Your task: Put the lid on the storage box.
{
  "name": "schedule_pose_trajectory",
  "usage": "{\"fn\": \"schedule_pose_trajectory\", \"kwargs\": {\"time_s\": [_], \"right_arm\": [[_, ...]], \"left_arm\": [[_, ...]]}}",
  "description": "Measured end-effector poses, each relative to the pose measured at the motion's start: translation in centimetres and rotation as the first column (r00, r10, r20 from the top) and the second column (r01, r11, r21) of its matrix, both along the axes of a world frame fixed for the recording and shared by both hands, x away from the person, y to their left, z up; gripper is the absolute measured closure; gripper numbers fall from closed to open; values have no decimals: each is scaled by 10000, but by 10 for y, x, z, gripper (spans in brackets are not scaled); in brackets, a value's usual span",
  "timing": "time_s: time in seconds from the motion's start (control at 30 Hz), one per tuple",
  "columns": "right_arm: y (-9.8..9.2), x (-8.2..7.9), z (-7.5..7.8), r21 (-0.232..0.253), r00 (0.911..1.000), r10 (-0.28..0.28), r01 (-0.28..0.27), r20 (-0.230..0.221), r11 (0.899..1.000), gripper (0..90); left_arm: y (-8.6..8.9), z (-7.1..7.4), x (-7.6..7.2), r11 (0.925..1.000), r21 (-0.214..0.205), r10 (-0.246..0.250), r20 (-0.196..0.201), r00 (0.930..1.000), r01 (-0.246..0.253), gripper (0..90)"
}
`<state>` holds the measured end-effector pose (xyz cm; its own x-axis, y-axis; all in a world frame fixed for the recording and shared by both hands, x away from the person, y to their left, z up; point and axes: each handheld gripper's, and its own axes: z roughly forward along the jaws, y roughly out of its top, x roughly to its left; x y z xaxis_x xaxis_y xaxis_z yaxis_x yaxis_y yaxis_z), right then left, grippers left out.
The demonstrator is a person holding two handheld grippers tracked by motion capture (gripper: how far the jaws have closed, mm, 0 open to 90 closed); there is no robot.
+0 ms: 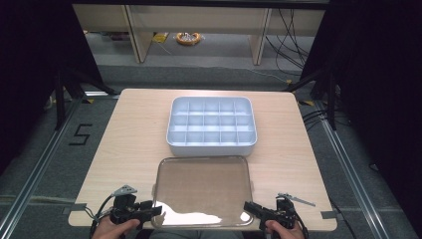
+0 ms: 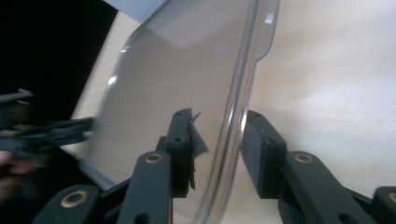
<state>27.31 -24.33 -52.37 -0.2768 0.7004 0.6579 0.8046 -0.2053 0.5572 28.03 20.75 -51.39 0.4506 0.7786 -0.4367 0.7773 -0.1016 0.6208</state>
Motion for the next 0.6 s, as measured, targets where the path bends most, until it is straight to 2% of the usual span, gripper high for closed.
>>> {"fn": "schedule_pose_trajectory", "kwargs": {"time_s": [0.07,0.1,0.13,0.17,0.2,0.23,0.3,0.33,0.37,0.4,0.47,0.53,0.57,0.6], "right_arm": [[0,-3,5,146,10000,71,-70,-67,9999,667],[0,-4,7,-88,9997,254,-253,41,9996,660],[0,-4,5,-476,9977,458,-434,497,9979,657],[0,-4,5,-476,9977,458,-434,497,9979,657],[2,-5,10,-395,9955,518,-488,793,9980,655],[3,-5,12,-499,9947,571,-529,854,9973,651],[5,-8,17,-764,9848,843,-733,1522,9944,641],[8,-10,21,-796,9840,847,-729,1565,9942,638],[8,-10,22,-1163,9744,1006,-783,2008,9901,637],[8,-10,22,-1163,9744,1006,-783,2008,9901,637],[10,-14,29,-1462,9640,1281,-955,2329,9846,634],[12,-15,30,-1393,9611,1361,-1046,2402,9847,635],[13,-18,33,-1191,9673,1296,-1054,2179,9873,635],[12,-17,33,-1379,9569,1453,-1131,2516,9840,635]], "left_arm": [[0,0,1,9999,-111,-56,-6,10000,56,435],[0,0,1,9999,-111,-56,-6,10000,56,425],[1,0,1,9999,-72,-105,22,9999,105,414],[1,0,1,9999,-72,-105,22,9999,105,401],[1,0,1,9998,-86,-155,22,9999,155,388],[2,0,2,9998,-89,-202,-25,9998,202,378],[2,0,2,9997,-214,-119,-62,9999,117,347],[2,0,3,9996,-270,-65,-70,10000,63,340],[3,-1,3,9994,-355,-24,-88,10000,21,335],[3,-1,3,9994,-355,-24,-88,10000,21,322],[4,-1,5,9979,-613,177,-234,9996,-191,297],[4,-1,7,9982,-563,215,-176,9996,-224,282],[4,-1,7,9982,-563,215,-176,9996,-224,280],[5,-1,7,9981,-581,194,-198,9996,-205,278]]}}
